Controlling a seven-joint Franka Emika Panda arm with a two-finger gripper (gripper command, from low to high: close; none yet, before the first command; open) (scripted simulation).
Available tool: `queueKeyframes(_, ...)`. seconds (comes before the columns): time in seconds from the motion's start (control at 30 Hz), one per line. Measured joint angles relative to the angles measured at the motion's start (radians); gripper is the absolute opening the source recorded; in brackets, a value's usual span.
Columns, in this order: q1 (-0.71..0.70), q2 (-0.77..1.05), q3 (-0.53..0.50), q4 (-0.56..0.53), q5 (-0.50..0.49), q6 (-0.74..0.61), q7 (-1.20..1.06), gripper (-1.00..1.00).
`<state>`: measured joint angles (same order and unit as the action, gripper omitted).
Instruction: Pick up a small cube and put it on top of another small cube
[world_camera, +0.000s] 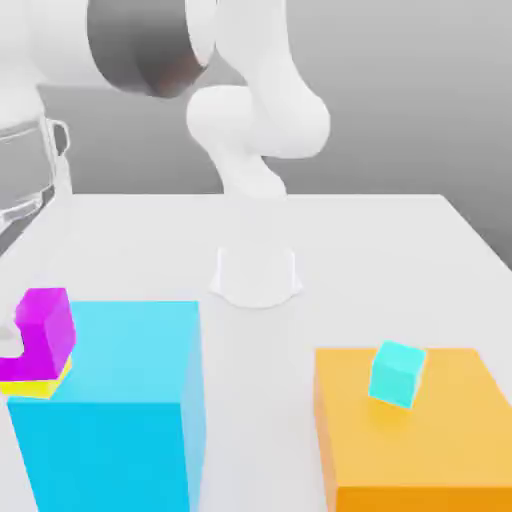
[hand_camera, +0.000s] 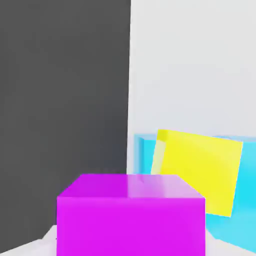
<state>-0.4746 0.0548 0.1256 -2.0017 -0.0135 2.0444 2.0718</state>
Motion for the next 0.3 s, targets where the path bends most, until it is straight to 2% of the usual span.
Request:
queueKeyframes(0.07,-0.017,-0.043,-0.010,-0.020,0.010,-0.015,0.022,-1.00)
queueKeyframes(0.17,-0.044,-0.023,-0.004,-0.087,0.010,0.077,0.033,-1.00)
queueKeyframes(0.2,-0.038,-0.014,0.000,-0.104,0.008,0.104,0.035,1.00)
queueKeyframes(0.3,-0.032,-0.014,0.000,-0.105,0.008,0.104,0.035,1.00)
